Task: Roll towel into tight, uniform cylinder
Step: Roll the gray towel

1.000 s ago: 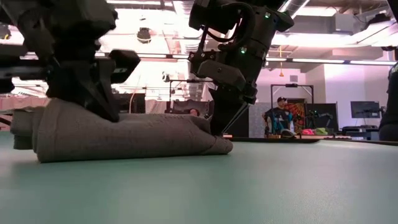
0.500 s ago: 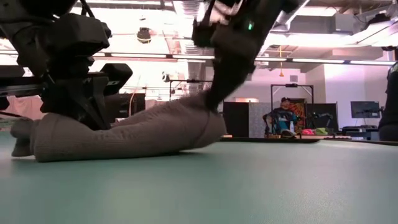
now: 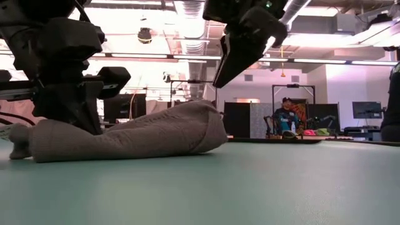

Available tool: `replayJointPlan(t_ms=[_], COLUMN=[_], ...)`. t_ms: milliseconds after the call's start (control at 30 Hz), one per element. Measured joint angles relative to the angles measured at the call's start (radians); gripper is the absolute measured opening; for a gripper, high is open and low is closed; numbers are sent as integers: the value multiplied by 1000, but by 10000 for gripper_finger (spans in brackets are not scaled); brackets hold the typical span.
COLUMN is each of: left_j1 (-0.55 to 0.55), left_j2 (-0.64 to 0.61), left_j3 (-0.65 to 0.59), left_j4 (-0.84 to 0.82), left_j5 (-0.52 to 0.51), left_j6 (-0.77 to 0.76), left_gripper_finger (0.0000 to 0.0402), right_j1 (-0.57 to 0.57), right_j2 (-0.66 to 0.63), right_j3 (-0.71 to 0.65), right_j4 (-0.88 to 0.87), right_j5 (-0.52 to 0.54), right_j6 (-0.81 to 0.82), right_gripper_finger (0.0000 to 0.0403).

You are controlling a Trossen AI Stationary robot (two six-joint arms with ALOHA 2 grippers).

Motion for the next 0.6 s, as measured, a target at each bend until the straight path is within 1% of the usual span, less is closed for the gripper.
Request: replayJointPlan(t_ms=[100,200,300,367,467,533,600], left_j1=[0,0,-5,-13,-20,-22,-22], left_j2=[-2,-2,-2,-2,-3,-2,-2], left_j3=[1,1,2,2,2,2,2], left_j4=[-37,-47,-59,-87,-119,-123,-124], left_j5=[20,24,29,31,31,30,30], left_j6=[18,26,77,131,191,200,198], left_gripper_finger=[0,0,0,0,0,0,0], right_j1=[9,13,36,61,98,119,134], right_j2=[6,9,10,27,78,121,166], right_j3=[0,0,1,1,1,1,0], right_j4=[14,74,125,111,74,81,110], right_j5=[-54,-93,-154,-158,-101,-49,33], right_j6=[-24,-73,-215,-362,-605,-764,-843], right_gripper_finger=[152,165,166,166,168,171,176])
